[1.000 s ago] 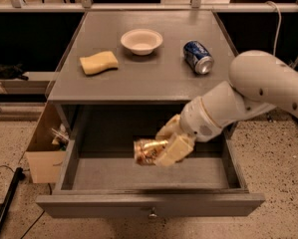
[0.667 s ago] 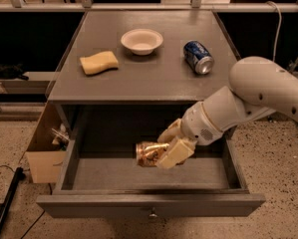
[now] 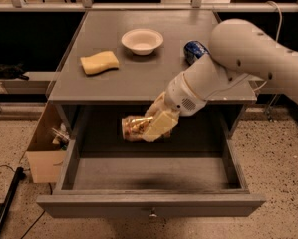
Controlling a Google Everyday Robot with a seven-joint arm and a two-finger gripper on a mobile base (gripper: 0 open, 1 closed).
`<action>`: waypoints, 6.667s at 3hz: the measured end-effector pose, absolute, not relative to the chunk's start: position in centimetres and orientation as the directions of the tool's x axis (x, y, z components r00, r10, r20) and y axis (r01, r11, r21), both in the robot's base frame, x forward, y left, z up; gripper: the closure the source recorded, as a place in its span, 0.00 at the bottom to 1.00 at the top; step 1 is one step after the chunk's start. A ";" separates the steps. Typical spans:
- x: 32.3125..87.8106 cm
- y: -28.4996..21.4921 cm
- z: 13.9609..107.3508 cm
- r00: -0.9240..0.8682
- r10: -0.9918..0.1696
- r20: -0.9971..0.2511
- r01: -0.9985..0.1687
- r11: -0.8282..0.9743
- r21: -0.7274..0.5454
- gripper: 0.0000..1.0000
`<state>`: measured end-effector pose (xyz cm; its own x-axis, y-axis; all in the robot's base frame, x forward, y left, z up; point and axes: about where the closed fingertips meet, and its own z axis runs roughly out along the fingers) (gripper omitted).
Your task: Pick orange can from top drawer and place on counter
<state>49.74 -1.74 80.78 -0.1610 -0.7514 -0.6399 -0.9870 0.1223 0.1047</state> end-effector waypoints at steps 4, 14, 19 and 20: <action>57.2 0.1 95.0 -0.077 -0.746 -0.661 -0.929 0.295 -0.225 1.00; 67.8 -3.3 93.8 -0.159 -0.825 -0.541 -0.862 0.384 -0.332 1.00; 67.2 -1.9 90.4 -0.162 -0.864 -0.477 -0.886 0.341 -0.316 1.00; 68.5 -1.8 89.5 -0.171 -0.868 -0.467 -0.887 0.341 -0.310 1.00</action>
Offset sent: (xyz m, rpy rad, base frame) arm 0.0071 0.0124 0.0580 -0.0263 -0.1073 0.0026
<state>68.51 -1.84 89.50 -0.1707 -0.8676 -0.4671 -0.8874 0.3414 -0.3097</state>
